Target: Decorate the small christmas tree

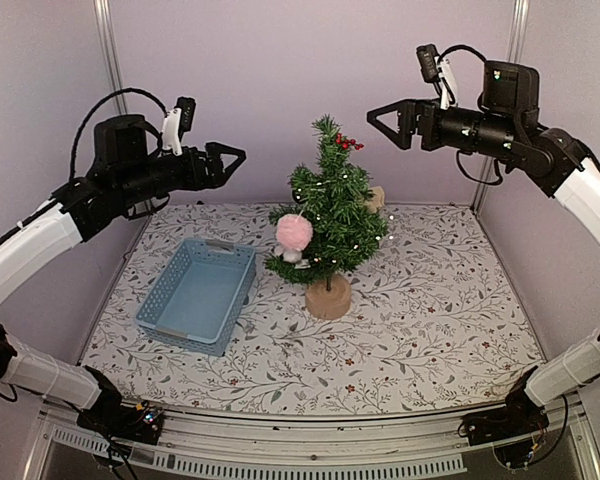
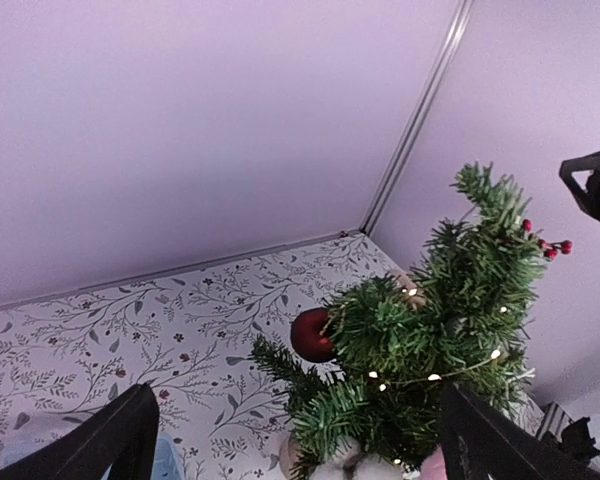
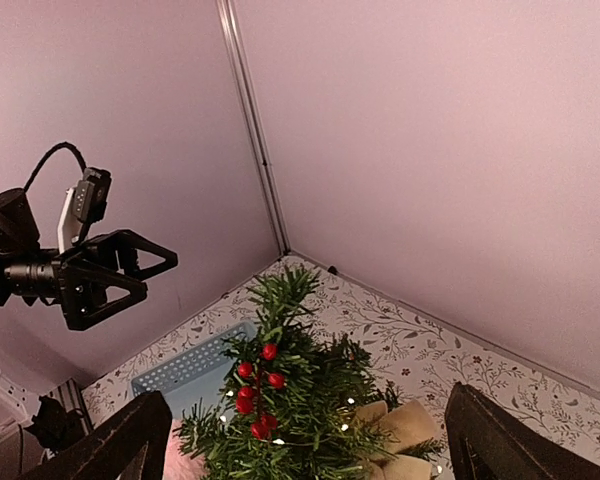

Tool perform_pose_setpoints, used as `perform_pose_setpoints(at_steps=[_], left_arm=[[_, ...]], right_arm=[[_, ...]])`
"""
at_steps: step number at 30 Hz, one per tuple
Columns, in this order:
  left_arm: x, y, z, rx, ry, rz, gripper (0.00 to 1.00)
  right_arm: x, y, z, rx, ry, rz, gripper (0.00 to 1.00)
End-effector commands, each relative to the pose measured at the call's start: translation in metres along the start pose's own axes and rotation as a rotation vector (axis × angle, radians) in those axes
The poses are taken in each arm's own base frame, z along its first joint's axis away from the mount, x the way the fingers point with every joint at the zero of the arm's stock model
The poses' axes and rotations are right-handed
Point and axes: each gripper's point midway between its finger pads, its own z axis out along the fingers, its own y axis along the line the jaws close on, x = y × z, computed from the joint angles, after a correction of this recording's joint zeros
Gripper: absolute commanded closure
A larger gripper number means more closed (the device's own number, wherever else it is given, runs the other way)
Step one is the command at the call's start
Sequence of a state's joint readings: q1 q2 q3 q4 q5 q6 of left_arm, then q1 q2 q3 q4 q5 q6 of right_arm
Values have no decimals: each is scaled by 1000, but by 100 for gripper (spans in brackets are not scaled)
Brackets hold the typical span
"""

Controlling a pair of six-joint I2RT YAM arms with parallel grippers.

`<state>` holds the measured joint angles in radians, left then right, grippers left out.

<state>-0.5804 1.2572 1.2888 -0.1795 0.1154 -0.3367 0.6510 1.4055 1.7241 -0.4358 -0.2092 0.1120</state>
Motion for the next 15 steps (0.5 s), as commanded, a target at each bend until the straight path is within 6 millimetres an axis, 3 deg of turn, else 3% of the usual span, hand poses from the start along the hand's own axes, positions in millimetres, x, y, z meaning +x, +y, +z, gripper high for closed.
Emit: perform_pose_setpoints(at_steps=[1, 3, 9, 15], left_arm=[[10, 35, -7, -79, 100, -108, 1], [15, 54, -11, -125, 136, -145, 1], [43, 110, -17, -285, 256, -232, 1], [104, 138, -13, -384, 440, -282, 1]], right_arm=[[-12, -29, -34, 104, -66, 51, 1], [-8, -42, -45, 130, -64, 82, 1], [32, -75, -74, 210, -24, 168, 1], [93, -93, -97, 278, 42, 264, 1]])
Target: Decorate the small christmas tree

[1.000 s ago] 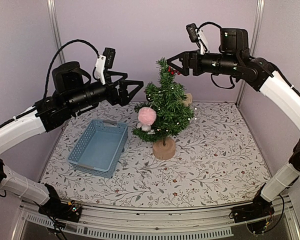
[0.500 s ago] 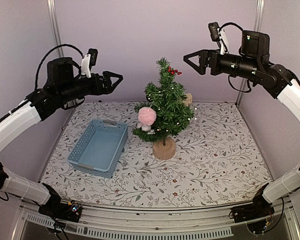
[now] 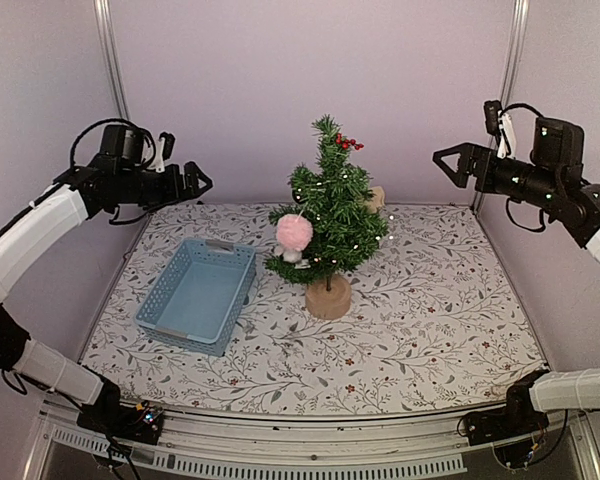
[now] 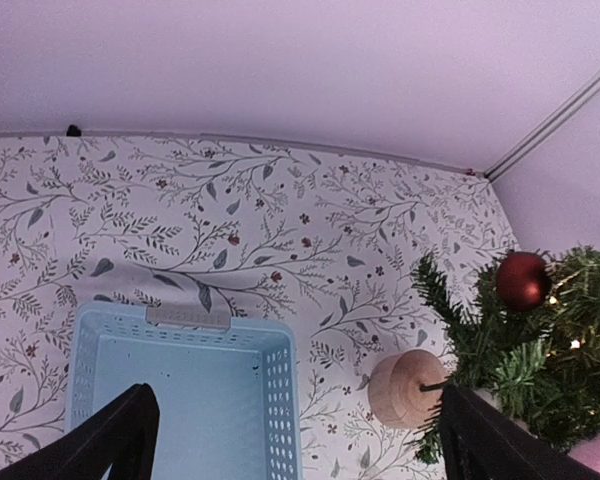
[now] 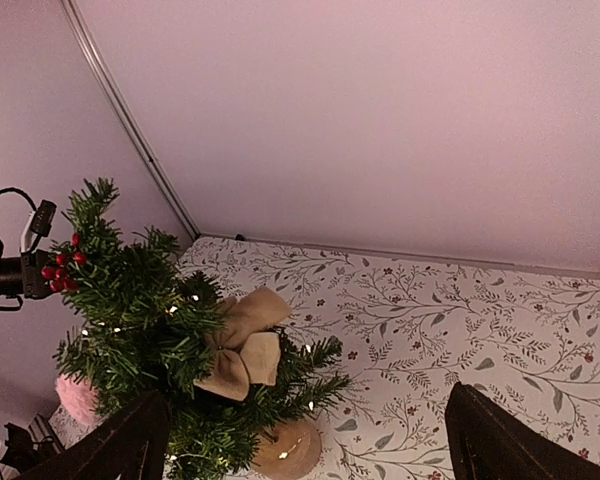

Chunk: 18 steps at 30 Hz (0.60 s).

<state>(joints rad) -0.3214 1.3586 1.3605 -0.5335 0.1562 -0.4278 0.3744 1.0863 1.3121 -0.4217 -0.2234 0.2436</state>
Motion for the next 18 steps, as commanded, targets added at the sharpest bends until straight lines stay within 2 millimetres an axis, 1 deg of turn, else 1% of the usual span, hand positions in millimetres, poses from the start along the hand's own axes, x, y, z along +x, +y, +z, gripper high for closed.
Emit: perform_pose_setpoints(at_steps=[1, 3, 6, 7, 9, 11, 18], left_arm=[[53, 30, 21, -103, 192, -46, 1], [73, 41, 27, -145, 235, -51, 1], [95, 52, 33, -183, 253, -61, 0], [100, 53, 34, -183, 250, -66, 1], [112, 54, 36, -175, 252, -75, 1], [128, 53, 40, -171, 267, -69, 0], [170, 43, 51, -178, 322, -54, 1]], right_arm=[[42, -15, -9, 22, 59, 87, 1], [64, -23, -11, 39, 85, 121, 1], [106, -32, -7, 43, 141, 168, 1], [125, -36, -6, 40, 168, 184, 1], [149, -39, -3, 27, 199, 211, 1], [168, -43, -2, 30, 219, 240, 1], [205, -52, 1, 30, 246, 287, 1]])
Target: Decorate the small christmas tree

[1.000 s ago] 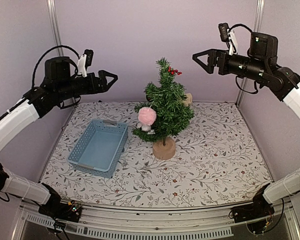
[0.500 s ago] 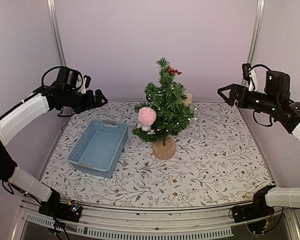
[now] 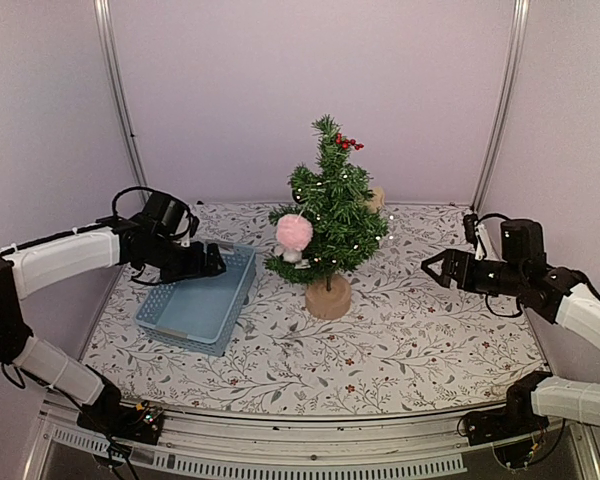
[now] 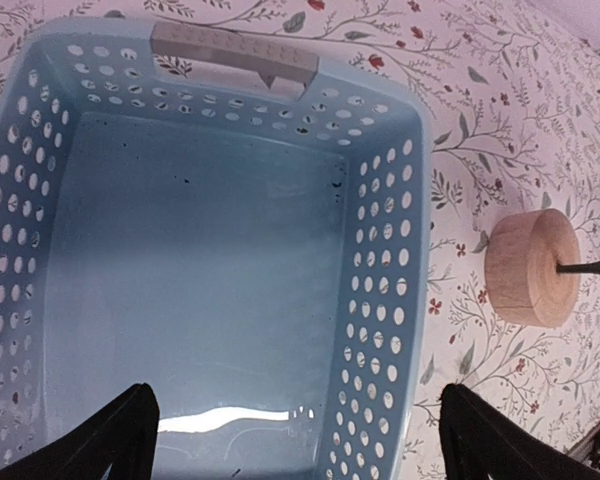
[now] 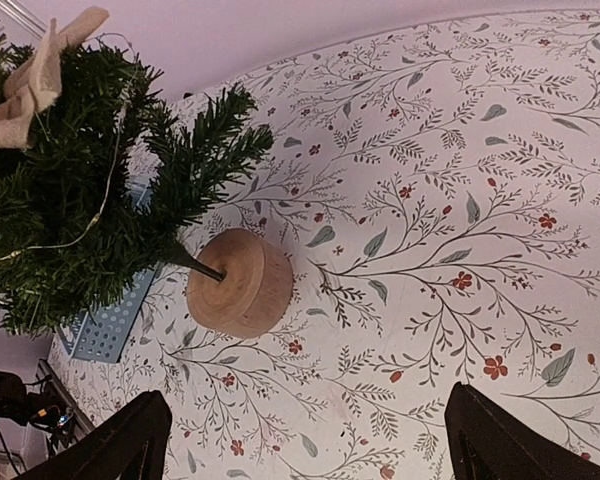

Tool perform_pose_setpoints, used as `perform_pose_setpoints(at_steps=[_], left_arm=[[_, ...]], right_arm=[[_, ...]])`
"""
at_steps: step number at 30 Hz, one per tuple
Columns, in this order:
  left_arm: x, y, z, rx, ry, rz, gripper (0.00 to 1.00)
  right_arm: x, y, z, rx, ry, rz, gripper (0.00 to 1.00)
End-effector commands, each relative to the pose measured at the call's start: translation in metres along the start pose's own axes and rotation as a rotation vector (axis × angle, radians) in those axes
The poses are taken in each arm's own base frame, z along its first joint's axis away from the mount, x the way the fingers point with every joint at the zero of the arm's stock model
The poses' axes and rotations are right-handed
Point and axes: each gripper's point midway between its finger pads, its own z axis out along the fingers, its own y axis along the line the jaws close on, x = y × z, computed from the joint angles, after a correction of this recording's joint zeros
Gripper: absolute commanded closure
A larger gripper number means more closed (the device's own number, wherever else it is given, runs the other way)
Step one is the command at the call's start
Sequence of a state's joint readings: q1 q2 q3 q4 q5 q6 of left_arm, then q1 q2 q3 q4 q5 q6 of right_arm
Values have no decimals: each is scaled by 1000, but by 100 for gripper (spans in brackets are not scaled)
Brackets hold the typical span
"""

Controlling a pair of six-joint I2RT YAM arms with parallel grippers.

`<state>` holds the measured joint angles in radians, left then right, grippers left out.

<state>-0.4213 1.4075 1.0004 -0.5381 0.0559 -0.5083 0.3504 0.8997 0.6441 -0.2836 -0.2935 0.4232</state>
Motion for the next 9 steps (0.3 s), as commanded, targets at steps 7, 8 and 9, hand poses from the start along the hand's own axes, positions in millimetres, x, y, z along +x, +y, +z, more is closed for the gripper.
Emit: perform_pose_setpoints(at_steps=[7, 8, 9], left_arm=[[7, -18, 8, 41, -54, -12, 1], [6, -19, 7, 45, -61, -8, 1], [3, -19, 5, 44, -71, -2, 1]], right_arm=[[5, 1, 6, -65, -45, 18, 1], [5, 1, 7, -67, -42, 19, 1], [6, 2, 8, -70, -40, 18, 1]])
